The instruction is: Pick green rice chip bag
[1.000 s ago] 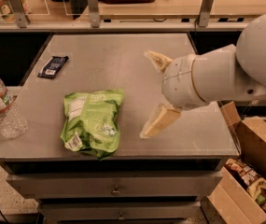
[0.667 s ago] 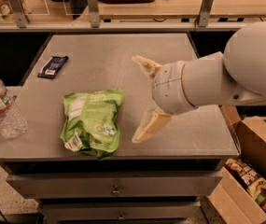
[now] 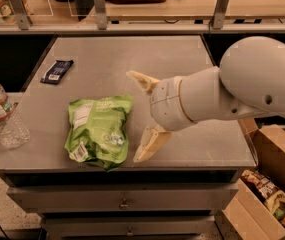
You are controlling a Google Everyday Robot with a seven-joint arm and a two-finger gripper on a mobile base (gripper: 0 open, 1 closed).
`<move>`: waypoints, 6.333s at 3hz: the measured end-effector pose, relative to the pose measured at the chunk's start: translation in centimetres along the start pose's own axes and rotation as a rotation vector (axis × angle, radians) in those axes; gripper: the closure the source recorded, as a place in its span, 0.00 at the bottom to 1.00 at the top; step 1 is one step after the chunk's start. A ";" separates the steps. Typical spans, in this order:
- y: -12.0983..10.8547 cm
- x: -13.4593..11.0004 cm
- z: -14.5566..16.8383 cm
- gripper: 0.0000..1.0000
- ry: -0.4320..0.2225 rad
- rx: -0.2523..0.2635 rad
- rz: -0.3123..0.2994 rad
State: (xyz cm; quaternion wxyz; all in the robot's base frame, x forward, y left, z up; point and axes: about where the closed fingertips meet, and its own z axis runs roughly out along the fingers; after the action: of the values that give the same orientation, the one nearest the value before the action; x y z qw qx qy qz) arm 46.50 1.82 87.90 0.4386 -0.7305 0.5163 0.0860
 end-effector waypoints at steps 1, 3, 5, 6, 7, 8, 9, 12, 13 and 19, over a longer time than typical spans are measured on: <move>0.5 -0.4 1.2 0.00 -0.006 -0.028 -0.021; 0.8 -1.3 3.2 0.00 -0.019 -0.083 -0.029; 1.1 -1.7 4.2 0.17 -0.046 -0.120 -0.018; 1.2 -1.9 4.3 0.41 -0.069 -0.120 -0.012; 1.2 -1.8 4.4 0.64 -0.077 -0.116 0.001; 1.0 -1.7 4.2 0.87 -0.098 -0.104 0.035; 0.7 -1.5 3.8 1.00 -0.134 -0.083 0.088; -2.2 -1.4 1.0 0.59 -0.125 -0.032 0.058; -1.6 -1.8 0.6 0.35 -0.014 -0.086 0.027; 1.9 -6.8 5.1 0.00 0.090 -0.204 -0.105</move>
Offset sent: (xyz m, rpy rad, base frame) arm -0.0008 0.0347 -0.0213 -0.0300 0.0400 0.0897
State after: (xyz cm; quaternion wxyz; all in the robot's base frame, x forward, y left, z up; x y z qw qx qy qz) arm 43.58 10.00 87.71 0.3422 -0.8005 0.4851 0.0824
